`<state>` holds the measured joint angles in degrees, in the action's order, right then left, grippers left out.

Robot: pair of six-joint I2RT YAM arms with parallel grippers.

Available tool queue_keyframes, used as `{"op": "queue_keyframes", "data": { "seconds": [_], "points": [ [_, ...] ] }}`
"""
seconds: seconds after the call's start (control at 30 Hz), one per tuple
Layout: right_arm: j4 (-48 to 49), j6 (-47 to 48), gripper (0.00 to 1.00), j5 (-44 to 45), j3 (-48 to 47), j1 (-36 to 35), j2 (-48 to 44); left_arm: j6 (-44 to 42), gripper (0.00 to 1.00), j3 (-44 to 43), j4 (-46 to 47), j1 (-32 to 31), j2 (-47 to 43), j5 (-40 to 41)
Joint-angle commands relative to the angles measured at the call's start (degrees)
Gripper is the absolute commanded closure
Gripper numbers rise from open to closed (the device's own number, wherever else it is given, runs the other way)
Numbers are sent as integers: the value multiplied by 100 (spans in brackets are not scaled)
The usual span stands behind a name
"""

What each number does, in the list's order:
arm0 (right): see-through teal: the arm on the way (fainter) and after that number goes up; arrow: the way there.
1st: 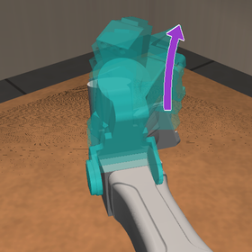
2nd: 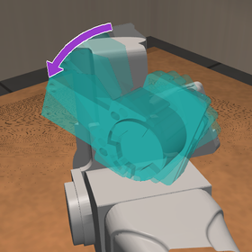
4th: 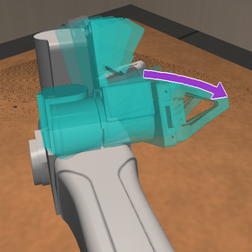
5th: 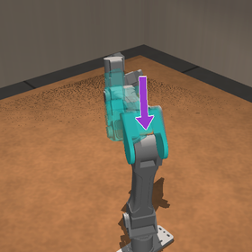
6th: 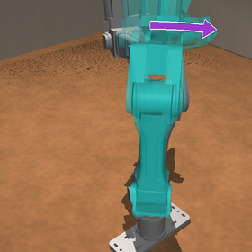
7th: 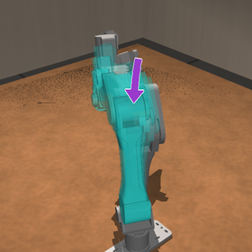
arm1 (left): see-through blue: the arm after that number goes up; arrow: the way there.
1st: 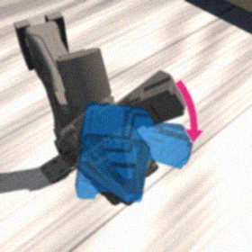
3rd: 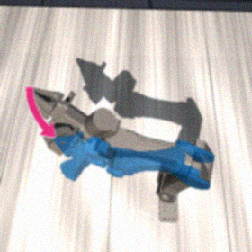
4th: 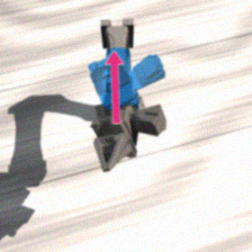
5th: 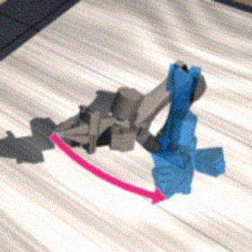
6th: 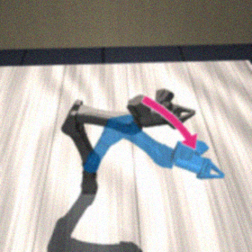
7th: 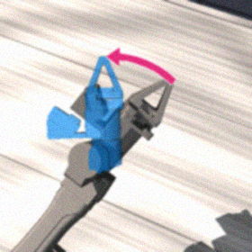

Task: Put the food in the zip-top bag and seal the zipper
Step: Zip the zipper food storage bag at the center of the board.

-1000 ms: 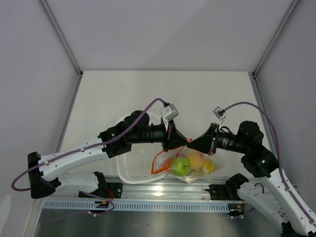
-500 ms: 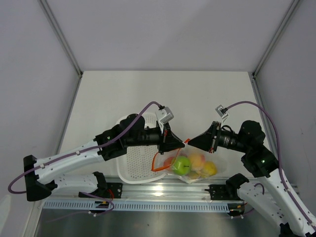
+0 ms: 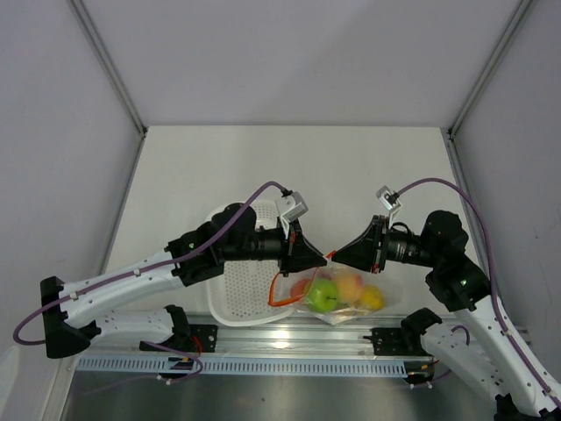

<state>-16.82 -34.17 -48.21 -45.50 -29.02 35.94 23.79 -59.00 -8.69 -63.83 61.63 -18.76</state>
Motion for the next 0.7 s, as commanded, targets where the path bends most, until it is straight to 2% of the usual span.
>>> {"op": "queue_keyframes", "data": {
  "seconds": [0.0, 0.07, 0.13, 0.27, 0.43, 0.53, 0.67],
  "points": [
    [232, 315, 87, -242, -311, 27, 9, 91, 99, -41, 78, 2, -54, -171],
    [153, 429, 79, -259, -381, 27, 44, 99, 99, -33, 78, 2, -28, -180],
    [83, 534, 76, -312, -425, 27, 123, 99, 99, -59, 86, 2, -28, -189],
    [65, 675, 75, -400, -460, 27, 220, 108, 99, -76, 104, 2, 7, -224],
    [170, 658, 81, -532, -443, 19, 317, 135, 99, -85, 139, 2, 25, -259],
    [197, 675, 90, -567, -443, 27, 317, 135, 99, -85, 139, 2, 25, -259],
    [267, 666, 97, -664, -425, 10, 378, 143, 99, -85, 157, 2, 51, -286]
  ]
}}
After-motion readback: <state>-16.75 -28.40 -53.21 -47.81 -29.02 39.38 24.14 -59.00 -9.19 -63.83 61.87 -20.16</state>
